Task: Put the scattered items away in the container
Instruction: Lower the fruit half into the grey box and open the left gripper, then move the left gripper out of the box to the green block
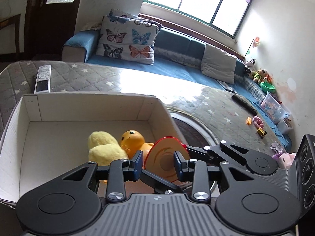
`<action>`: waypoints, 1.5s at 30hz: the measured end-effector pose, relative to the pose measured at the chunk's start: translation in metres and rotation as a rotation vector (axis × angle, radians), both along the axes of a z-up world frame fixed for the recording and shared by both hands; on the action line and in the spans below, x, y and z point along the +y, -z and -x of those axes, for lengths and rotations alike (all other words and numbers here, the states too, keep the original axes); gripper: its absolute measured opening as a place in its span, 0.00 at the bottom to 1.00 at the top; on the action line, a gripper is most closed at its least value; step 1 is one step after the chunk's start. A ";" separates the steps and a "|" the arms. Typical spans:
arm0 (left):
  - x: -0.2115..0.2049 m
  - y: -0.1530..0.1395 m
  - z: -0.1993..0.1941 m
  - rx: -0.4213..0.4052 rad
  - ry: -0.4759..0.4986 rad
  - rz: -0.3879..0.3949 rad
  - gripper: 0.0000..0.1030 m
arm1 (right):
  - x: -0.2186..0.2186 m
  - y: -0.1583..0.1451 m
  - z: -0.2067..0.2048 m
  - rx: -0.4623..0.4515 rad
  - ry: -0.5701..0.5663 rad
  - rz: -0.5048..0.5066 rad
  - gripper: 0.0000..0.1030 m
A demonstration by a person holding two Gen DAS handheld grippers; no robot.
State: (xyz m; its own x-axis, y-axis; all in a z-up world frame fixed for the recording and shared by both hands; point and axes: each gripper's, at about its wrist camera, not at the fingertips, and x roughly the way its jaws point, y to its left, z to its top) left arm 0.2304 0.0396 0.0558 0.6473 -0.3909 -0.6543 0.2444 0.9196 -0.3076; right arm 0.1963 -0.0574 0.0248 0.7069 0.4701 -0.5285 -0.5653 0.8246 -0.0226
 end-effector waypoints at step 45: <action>0.017 -0.007 0.078 -0.034 -0.073 0.013 0.36 | -0.008 -0.001 0.085 -0.054 -0.006 0.007 0.60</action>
